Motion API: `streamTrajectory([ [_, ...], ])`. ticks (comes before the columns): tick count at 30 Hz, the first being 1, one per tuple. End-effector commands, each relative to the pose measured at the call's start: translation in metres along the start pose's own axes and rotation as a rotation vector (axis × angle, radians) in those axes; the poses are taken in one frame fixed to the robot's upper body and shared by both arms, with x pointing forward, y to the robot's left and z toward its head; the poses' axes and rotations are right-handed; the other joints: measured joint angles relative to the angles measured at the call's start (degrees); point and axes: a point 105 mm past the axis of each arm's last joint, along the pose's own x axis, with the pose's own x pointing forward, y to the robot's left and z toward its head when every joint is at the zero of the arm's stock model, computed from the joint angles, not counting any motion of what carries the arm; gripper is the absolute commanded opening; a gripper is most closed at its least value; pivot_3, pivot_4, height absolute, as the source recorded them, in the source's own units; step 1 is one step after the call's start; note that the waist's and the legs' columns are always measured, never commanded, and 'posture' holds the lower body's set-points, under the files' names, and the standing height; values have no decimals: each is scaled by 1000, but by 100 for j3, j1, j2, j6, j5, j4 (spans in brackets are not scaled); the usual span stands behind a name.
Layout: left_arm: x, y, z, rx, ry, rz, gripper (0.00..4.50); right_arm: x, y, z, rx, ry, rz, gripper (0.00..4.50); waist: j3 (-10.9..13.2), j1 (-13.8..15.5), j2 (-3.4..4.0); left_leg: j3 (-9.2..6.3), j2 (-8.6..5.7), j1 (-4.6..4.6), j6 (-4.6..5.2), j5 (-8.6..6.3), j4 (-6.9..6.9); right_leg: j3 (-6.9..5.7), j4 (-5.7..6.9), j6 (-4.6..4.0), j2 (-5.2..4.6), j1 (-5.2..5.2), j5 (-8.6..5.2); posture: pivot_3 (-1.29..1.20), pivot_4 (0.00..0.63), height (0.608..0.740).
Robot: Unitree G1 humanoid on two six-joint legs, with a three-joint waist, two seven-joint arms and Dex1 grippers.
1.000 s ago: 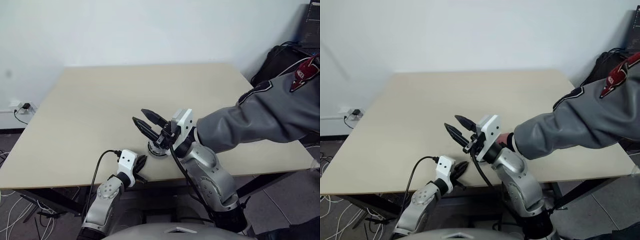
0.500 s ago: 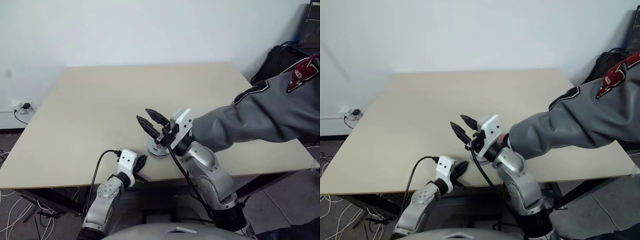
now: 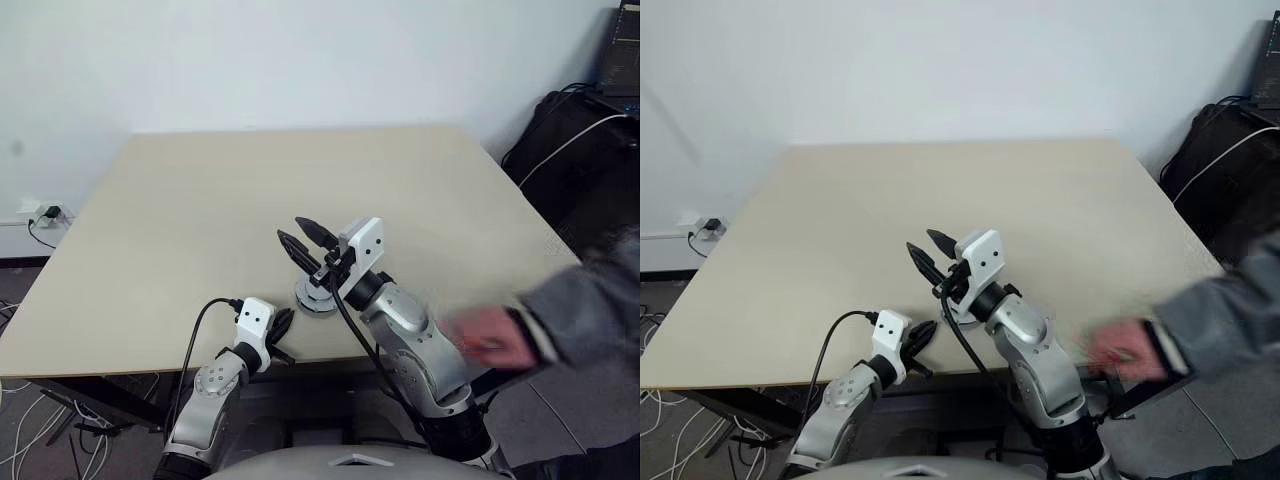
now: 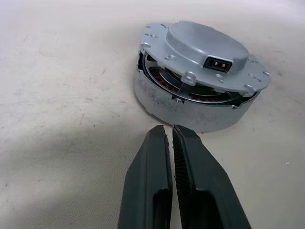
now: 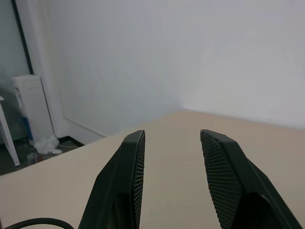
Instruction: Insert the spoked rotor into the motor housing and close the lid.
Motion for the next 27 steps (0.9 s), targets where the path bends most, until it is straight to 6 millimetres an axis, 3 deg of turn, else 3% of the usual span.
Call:
streamTrajectory([
  [1,1,1,10,19,-34,-3,295,1,-6,0,-19,26,-18,1997,0,1,0,0,0,0,0,0,0,0,0,0,0,0,0,0,0,740],
  [10,1,0,10,20,-35,-5,295,-16,-41,-61,-134,360,-176,1997,0,14,0,1,-1,-1,0,0,0,1,1,-1,-1,-2,0,0,0,740],
  [20,0,-1,10,20,-32,-7,295,-39,-45,-97,-94,521,-126,1997,0,9,-1,2,-1,-2,1,0,1,1,-1,0,-1,0,0,0,0,740],
  [23,0,-1,10,19,-31,-6,295,-42,-44,-102,-82,533,-109,2483,0,7,-1,2,0,-2,1,0,1,1,0,0,0,0,0,0,0,740],
  [27,-1,0,9,19,-29,-5,295,-43,-42,-102,-94,531,-96,3790,0,12,-1,2,-1,-2,2,0,1,1,-2,0,-1,1,0,0,0,740],
])
